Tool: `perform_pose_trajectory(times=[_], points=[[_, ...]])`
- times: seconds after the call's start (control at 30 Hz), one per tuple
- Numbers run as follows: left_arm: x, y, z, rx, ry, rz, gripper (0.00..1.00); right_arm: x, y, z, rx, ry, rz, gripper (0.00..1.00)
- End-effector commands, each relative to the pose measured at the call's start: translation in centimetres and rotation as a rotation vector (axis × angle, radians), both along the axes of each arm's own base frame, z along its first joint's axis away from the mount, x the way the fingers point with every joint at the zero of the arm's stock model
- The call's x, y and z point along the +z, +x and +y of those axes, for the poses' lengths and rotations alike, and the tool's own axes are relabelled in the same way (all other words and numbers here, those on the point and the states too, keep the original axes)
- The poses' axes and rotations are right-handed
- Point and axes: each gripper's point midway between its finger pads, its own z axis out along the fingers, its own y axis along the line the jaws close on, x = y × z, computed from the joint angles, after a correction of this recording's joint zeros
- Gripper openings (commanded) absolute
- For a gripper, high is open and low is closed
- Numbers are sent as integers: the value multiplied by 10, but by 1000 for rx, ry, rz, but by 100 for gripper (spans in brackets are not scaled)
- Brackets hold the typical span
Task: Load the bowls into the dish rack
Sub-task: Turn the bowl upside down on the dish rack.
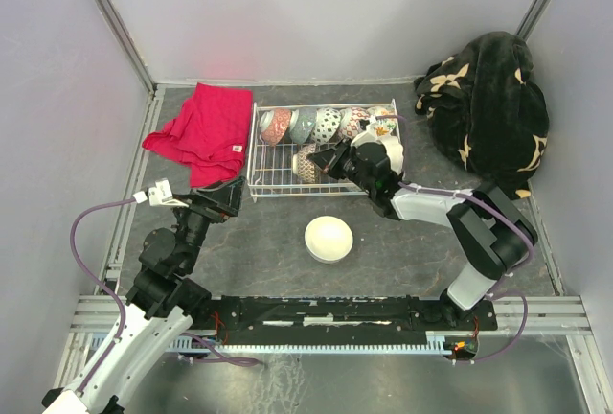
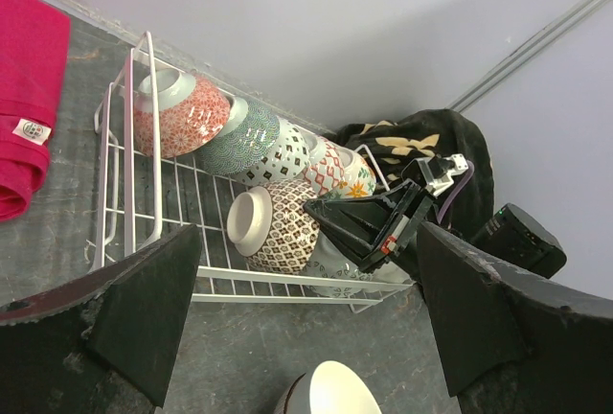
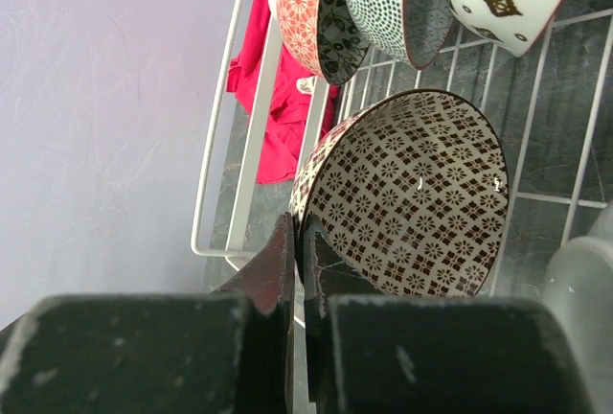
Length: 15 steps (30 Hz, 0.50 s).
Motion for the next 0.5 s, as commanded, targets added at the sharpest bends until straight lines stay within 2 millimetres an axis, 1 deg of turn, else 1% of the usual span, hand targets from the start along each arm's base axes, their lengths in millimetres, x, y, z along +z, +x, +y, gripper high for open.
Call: perform_pose_trajectory(times=[0.0, 0.47], points=[[20, -2, 0, -7, -15, -56, 99, -17, 2, -27, -73, -106, 30, 2], [20, -2, -1, -10, -16, -56, 99, -24, -11, -62, -152, -217, 60, 5]])
